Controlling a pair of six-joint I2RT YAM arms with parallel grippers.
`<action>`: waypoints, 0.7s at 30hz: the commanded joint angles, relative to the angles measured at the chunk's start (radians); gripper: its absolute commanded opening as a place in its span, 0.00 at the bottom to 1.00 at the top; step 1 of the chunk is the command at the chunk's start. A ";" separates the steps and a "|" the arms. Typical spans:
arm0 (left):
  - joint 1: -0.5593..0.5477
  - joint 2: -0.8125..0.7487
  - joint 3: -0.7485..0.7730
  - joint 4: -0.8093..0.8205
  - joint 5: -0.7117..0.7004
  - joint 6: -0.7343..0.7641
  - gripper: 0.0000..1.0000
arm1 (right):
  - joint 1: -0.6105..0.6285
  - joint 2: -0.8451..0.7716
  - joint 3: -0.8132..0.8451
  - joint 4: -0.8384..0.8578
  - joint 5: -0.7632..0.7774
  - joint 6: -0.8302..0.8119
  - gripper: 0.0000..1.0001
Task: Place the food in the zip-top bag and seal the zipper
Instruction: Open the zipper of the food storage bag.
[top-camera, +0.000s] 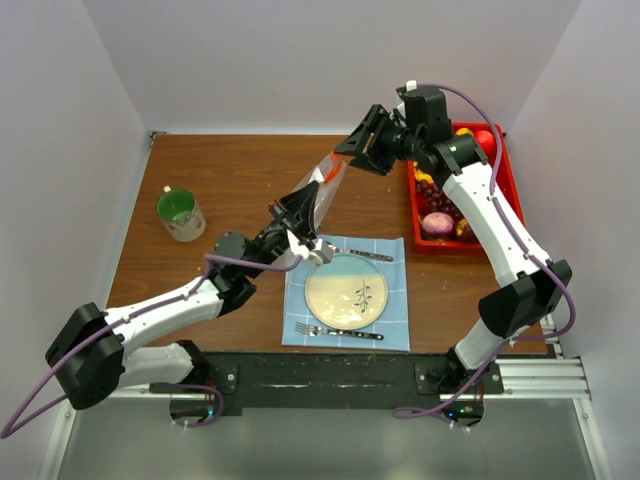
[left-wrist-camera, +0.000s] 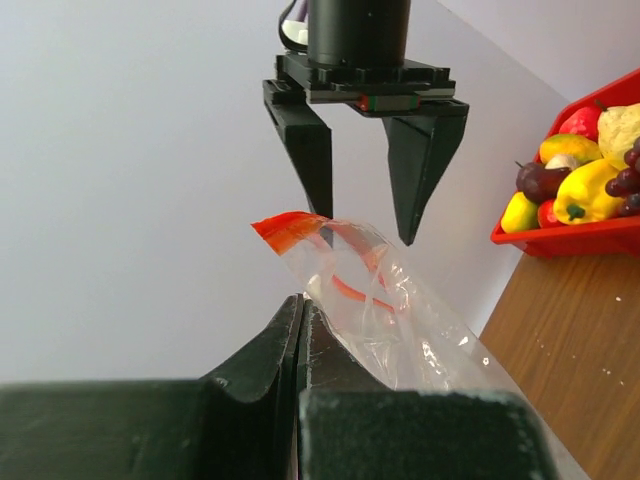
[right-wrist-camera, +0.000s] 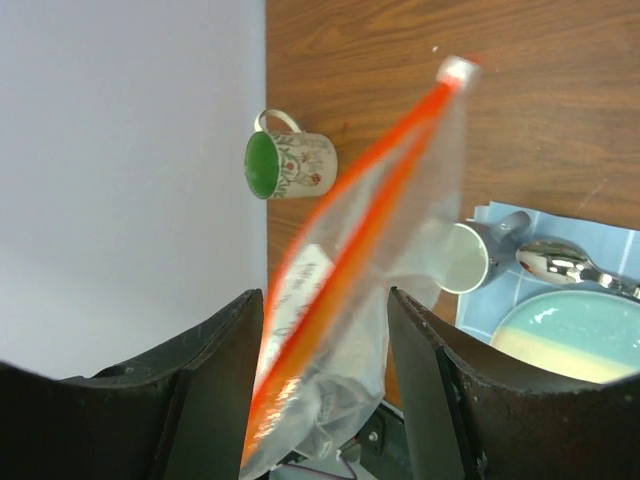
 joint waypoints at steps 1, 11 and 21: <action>-0.012 -0.002 0.001 0.106 -0.016 0.047 0.00 | -0.024 0.016 0.075 -0.061 0.051 -0.013 0.58; -0.023 0.035 0.007 0.148 -0.013 0.078 0.00 | -0.039 0.043 0.104 -0.085 0.016 0.044 0.59; -0.026 0.087 0.027 0.180 -0.013 0.121 0.00 | -0.039 0.045 0.052 -0.056 -0.049 0.092 0.57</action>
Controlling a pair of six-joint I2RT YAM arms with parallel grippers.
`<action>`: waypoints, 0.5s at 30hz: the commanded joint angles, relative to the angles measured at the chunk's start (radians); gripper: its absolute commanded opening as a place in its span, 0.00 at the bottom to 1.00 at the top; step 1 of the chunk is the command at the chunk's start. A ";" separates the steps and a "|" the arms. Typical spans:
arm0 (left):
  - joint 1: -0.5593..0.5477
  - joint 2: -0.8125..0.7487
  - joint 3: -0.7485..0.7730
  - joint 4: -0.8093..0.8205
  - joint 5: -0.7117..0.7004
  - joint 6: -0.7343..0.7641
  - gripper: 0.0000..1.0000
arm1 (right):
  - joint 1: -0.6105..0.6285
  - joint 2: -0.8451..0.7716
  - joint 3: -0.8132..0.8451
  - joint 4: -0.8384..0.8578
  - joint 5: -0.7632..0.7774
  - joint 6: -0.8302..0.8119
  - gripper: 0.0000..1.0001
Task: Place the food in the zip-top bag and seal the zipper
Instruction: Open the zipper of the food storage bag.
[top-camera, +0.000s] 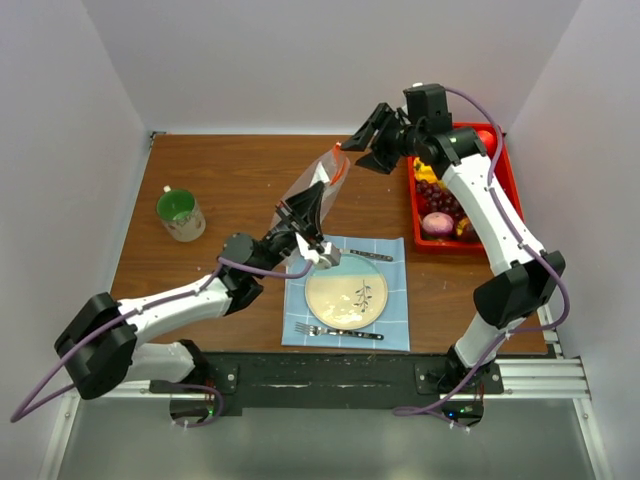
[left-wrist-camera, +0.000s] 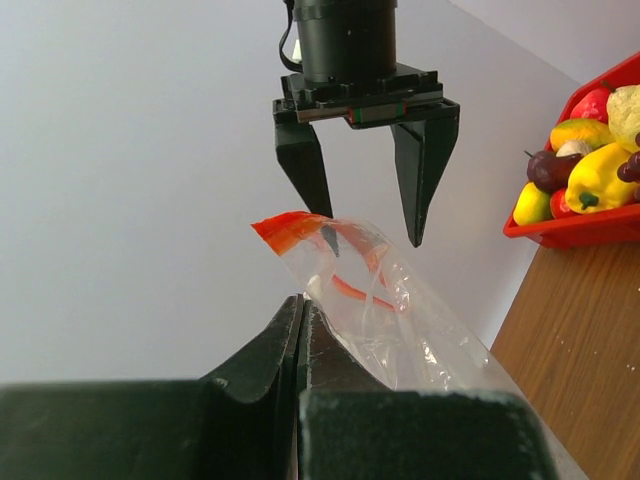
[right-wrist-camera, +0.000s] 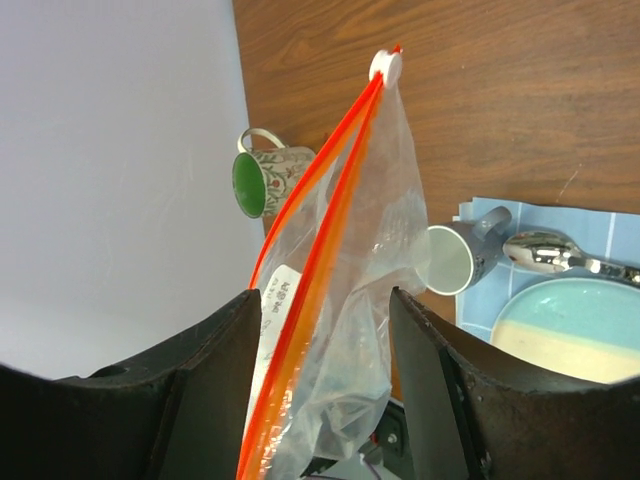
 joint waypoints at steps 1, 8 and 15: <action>-0.007 0.022 0.028 0.104 0.005 0.032 0.00 | 0.001 -0.019 -0.014 0.023 -0.072 0.037 0.57; -0.007 0.057 0.045 0.133 -0.011 0.042 0.00 | 0.001 -0.031 -0.082 0.031 -0.095 0.045 0.50; -0.005 0.083 0.058 0.153 -0.011 0.033 0.00 | 0.001 -0.045 -0.126 0.061 -0.114 0.055 0.43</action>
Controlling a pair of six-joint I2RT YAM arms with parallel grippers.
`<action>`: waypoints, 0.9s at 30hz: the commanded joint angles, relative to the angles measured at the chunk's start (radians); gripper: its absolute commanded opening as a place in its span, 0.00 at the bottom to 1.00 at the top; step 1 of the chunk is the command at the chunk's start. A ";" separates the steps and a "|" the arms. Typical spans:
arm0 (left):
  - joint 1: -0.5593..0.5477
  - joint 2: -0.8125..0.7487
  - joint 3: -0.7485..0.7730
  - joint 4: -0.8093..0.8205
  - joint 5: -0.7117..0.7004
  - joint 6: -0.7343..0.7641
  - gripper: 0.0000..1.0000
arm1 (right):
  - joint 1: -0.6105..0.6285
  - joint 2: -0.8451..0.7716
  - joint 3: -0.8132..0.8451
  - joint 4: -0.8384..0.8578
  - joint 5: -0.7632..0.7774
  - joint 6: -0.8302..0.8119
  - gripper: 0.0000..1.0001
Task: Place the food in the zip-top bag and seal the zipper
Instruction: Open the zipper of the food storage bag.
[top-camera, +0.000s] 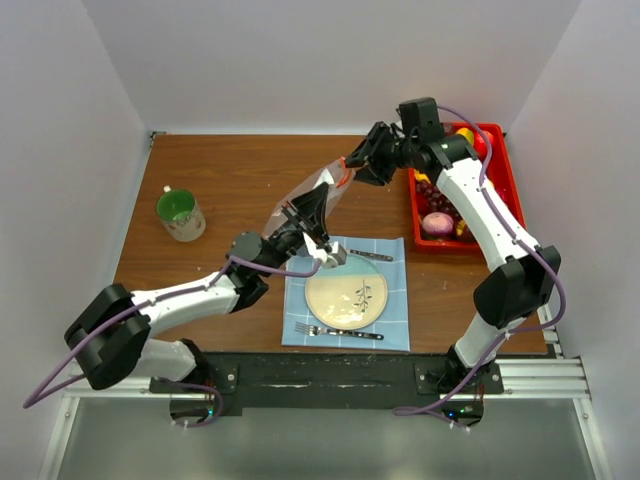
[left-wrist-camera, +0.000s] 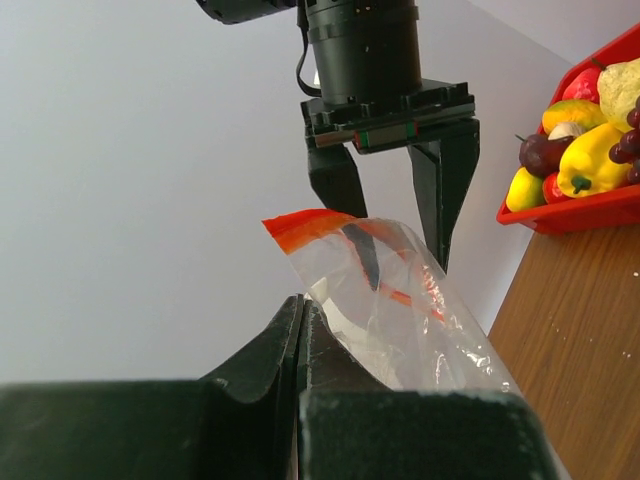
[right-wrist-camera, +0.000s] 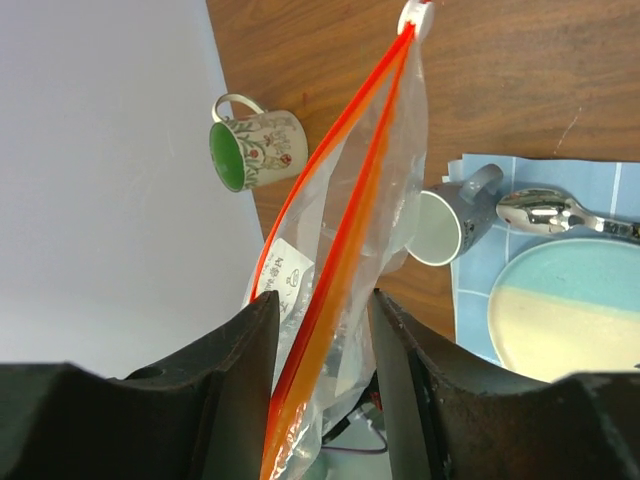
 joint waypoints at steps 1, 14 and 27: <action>-0.003 0.015 0.052 0.123 -0.005 -0.002 0.00 | 0.001 -0.044 -0.014 0.048 -0.047 0.021 0.40; -0.003 -0.115 0.452 -0.723 -0.309 -0.930 0.52 | 0.009 -0.135 -0.111 0.412 0.167 -0.143 0.00; 0.231 0.152 0.971 -1.415 -0.137 -1.453 0.50 | 0.219 -0.248 -0.240 0.628 0.554 -0.533 0.00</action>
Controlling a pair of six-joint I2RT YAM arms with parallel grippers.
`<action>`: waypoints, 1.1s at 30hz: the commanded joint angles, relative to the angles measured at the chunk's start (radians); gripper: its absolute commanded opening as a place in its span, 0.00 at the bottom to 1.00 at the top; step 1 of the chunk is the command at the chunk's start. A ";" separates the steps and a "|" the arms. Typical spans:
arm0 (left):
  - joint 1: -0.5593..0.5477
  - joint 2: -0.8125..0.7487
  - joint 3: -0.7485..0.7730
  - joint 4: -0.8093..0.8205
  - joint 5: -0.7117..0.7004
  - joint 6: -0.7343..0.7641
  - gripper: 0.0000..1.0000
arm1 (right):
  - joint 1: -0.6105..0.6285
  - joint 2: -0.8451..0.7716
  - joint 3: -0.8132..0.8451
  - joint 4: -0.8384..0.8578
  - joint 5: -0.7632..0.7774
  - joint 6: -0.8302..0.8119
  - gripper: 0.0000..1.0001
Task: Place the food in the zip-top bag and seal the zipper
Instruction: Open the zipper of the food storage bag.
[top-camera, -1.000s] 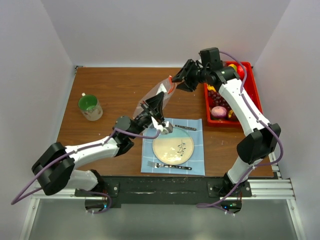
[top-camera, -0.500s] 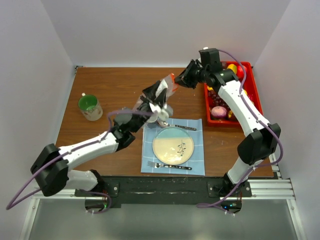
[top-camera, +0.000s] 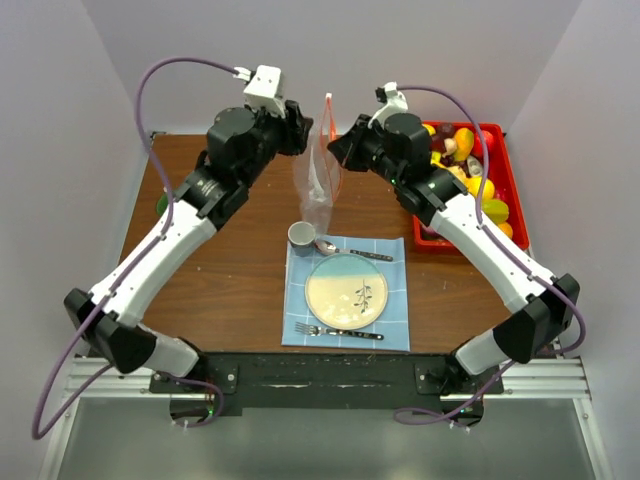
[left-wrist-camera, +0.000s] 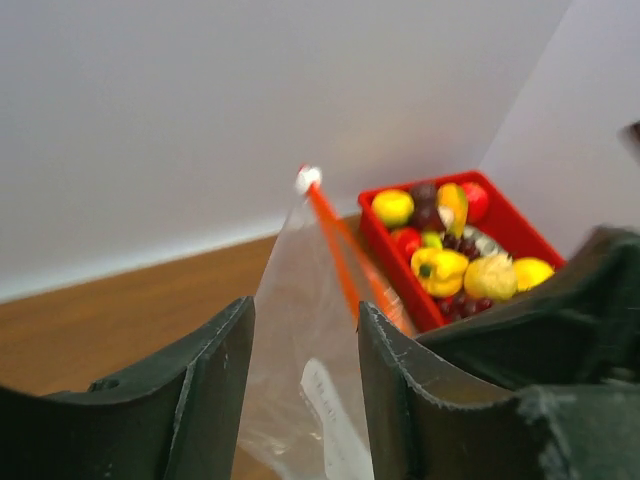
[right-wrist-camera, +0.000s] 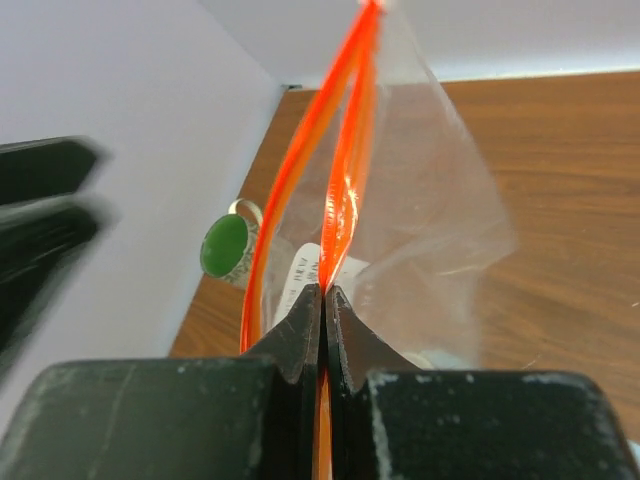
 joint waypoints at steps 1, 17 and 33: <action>0.018 0.064 0.039 -0.244 0.083 -0.137 0.50 | 0.000 -0.055 -0.037 0.125 0.163 -0.154 0.00; 0.067 0.074 0.011 -0.177 0.229 -0.246 0.56 | 0.034 -0.056 -0.121 0.164 0.243 -0.249 0.00; 0.070 0.169 0.140 -0.186 0.261 -0.280 0.63 | 0.068 -0.036 -0.135 0.193 0.281 -0.254 0.00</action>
